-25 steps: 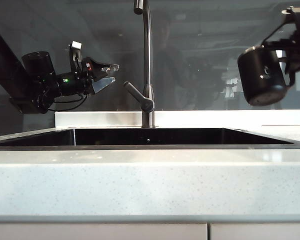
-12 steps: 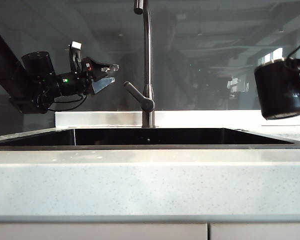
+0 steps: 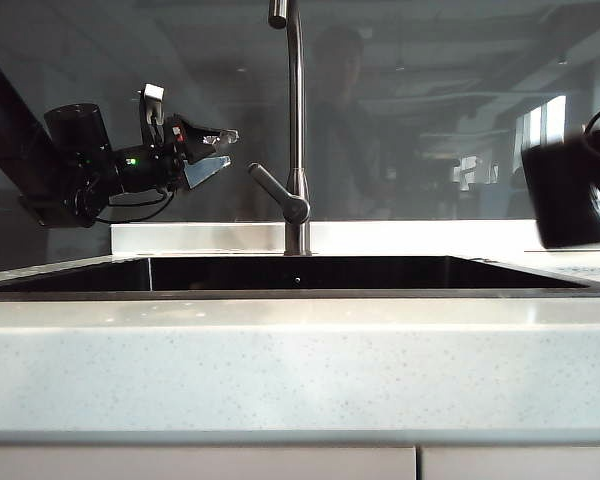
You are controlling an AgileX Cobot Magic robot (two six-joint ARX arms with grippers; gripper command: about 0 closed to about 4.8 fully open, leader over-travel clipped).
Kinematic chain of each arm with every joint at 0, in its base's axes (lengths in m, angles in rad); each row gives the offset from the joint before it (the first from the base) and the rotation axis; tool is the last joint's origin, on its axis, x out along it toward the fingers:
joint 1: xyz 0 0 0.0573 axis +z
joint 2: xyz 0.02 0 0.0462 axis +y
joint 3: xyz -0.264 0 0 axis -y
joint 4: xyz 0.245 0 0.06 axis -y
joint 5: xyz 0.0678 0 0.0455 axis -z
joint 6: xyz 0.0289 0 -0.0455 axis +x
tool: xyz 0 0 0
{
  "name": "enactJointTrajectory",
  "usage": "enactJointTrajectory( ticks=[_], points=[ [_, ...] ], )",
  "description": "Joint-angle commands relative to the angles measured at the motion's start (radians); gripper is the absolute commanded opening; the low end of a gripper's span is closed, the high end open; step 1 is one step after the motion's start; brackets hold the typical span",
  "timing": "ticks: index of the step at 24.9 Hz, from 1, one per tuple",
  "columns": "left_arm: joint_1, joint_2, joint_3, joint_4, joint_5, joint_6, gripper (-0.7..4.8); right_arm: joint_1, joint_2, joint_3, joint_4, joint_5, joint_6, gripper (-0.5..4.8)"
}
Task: Pick up the mug next to the sink, go to the faucet to get some water, pour the water into the sink, and finally put the mug back to its place.
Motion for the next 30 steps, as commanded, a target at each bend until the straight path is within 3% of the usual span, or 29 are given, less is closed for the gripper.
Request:
enactJointTrajectory(
  ticks=[1, 13, 17, 28, 29, 30],
  points=[
    [0.000, -0.005, 0.005, 0.013, 0.010, -0.003, 4.79, 0.001, 0.011, 0.005, 0.077, 0.008, -0.008, 0.55],
    [0.001, -0.005, 0.005, 0.013, 0.010, -0.003, 4.79, 0.034, 0.104, -0.001, 0.123, 0.016, 0.034, 0.53],
    [0.001, -0.005, 0.006, 0.013, 0.010, -0.003, 4.79, 0.083, 0.108, -0.040, 0.143, 0.097, 0.032, 0.53],
    [0.001, -0.005, 0.006, 0.013, 0.010, -0.003, 4.79, 0.082, 0.108, -0.080, 0.189, 0.112, 0.034, 0.55],
    [0.001, -0.005, 0.006, 0.013, 0.011, -0.003, 4.79, 0.082, 0.108, -0.080, 0.189, 0.112, 0.034, 0.79],
    [0.001, -0.005, 0.006, 0.013, 0.011, -0.003, 4.79, 0.082, 0.108, -0.080, 0.187, 0.112, 0.034, 1.37]
  ],
)
